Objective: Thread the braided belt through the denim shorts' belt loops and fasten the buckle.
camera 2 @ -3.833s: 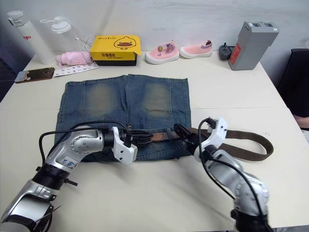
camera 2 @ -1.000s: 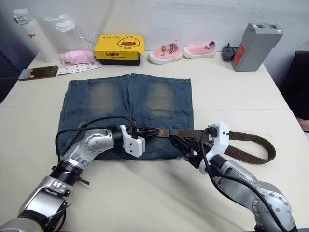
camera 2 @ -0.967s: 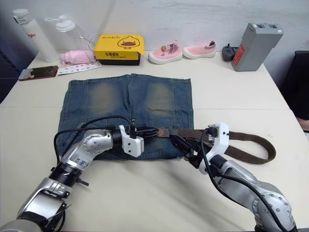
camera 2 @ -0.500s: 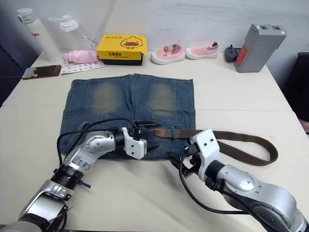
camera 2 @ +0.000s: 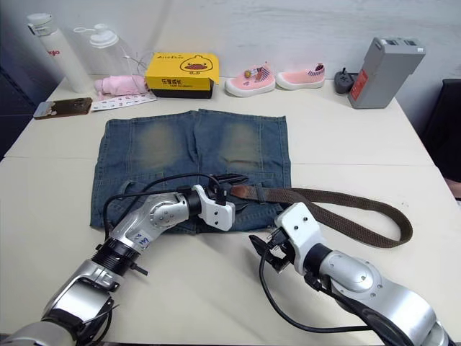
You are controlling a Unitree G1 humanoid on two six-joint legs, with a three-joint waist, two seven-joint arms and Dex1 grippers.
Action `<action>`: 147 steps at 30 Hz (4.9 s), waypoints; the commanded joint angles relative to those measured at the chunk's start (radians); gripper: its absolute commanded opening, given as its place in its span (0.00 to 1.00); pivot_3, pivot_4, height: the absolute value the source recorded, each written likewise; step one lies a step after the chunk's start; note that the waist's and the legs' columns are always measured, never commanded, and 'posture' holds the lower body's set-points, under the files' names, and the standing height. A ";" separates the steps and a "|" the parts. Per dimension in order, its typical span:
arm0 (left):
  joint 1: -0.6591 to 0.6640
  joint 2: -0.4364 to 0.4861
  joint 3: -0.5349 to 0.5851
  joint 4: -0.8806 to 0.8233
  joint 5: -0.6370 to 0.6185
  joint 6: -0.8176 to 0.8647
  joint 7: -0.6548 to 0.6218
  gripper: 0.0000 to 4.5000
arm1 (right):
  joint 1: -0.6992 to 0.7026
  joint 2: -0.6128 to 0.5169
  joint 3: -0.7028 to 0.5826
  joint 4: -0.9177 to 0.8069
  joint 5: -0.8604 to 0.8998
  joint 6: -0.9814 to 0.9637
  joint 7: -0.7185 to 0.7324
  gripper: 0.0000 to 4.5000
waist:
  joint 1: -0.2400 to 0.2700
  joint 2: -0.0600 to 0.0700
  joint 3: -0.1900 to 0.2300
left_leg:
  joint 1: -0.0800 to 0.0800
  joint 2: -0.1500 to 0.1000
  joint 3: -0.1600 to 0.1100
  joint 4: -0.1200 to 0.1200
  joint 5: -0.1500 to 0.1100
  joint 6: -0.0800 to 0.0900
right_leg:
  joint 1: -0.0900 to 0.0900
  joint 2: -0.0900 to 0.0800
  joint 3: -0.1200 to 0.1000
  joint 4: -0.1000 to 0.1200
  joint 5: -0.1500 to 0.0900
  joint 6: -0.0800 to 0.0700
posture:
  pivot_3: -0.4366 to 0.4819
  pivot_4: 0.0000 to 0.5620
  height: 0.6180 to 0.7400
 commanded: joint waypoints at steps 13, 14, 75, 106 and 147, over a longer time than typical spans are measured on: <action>0.009 0.026 -0.005 0.001 0.039 0.055 0.021 0.02 | -0.014 0.093 -0.021 -0.071 -0.067 0.059 0.040 1.00 | 0.000 0.003 -0.004 | 0.000 0.000 0.000 0.000 0.000 0.000 | 0.000 0.000 0.000 0.000 0.000 0.000 | 0.48 0.27 0.42; 0.014 0.039 0.008 -0.031 0.039 0.049 0.026 0.02 | -0.015 0.095 -0.022 -0.072 -0.073 0.062 0.041 1.00 | 0.000 0.003 -0.004 | 0.000 0.000 0.000 0.000 0.000 0.000 | 0.000 0.000 0.000 0.000 0.000 0.000 | 0.48 0.27 0.42; 0.317 0.391 0.291 -0.518 0.016 0.089 -0.078 0.00 | -0.111 0.234 0.196 0.287 -0.936 0.007 0.313 0.01 | 0.002 0.003 -0.004 | -0.001 0.000 0.000 0.002 -0.003 -0.001 | -0.003 -0.001 -0.002 0.003 0.000 -0.001 | 0.48 0.27 0.42; 0.276 0.354 0.308 -0.463 0.058 -0.142 0.070 0.00 | -0.025 0.212 -0.170 0.202 -0.847 0.194 0.345 0.01 | 0.005 0.003 -0.004 | -0.002 0.000 0.001 0.003 -0.005 0.000 | -0.003 -0.003 -0.004 0.003 0.000 -0.001 | 0.48 0.27 0.42; 0.206 0.172 0.199 -0.449 0.131 -0.085 0.106 0.00 | -0.105 0.926 -0.355 0.214 1.229 0.008 -0.895 0.99 | -0.044 0.007 -0.003 | -0.004 0.002 0.006 0.000 -0.005 -0.002 | -0.021 -0.002 0.003 0.018 -0.001 -0.002 | 0.48 0.27 0.42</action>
